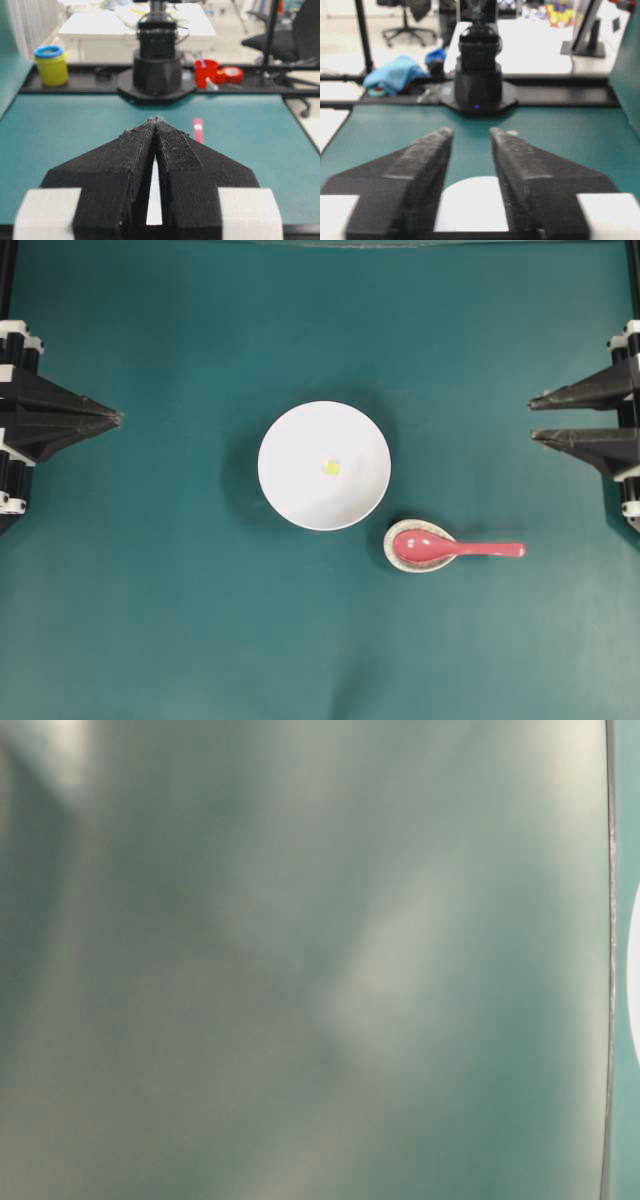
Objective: Scoop the yellow hexagonal prism block from the bowl with a spoon using the right arm.
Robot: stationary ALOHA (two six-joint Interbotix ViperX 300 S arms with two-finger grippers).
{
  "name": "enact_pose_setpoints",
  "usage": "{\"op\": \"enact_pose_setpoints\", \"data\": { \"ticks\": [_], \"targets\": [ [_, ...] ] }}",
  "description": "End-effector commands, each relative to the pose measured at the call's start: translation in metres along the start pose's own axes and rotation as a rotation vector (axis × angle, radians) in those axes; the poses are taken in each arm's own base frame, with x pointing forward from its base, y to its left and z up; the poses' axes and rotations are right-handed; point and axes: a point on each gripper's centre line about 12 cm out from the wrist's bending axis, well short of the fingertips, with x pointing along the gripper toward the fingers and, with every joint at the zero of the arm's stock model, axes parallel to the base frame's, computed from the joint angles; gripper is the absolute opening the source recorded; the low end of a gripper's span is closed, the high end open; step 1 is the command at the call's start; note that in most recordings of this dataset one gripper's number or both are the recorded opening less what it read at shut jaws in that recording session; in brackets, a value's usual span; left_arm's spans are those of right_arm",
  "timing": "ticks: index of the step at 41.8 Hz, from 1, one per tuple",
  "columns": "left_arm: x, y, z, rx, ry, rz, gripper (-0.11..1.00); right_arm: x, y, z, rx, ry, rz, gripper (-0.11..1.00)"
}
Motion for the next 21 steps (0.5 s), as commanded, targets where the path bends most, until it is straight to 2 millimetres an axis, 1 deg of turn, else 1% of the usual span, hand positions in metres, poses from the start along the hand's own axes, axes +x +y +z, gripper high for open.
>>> {"op": "enact_pose_setpoints", "data": {
  "ticks": [1,9,21],
  "targets": [
    [0.003,0.0,0.007,0.0,-0.017,-0.001,0.0,0.002,0.0,0.01,-0.001,-0.026,0.0,0.49],
    [0.004,0.0,0.007,0.0,-0.015,-0.001,0.0,0.004,0.0,0.005,0.011,-0.008,-0.001,0.49],
    [0.004,0.0,0.006,0.0,-0.012,-0.001,0.0,0.011,-0.001,-0.014,0.038,0.044,-0.009,0.5]
  ]
}}
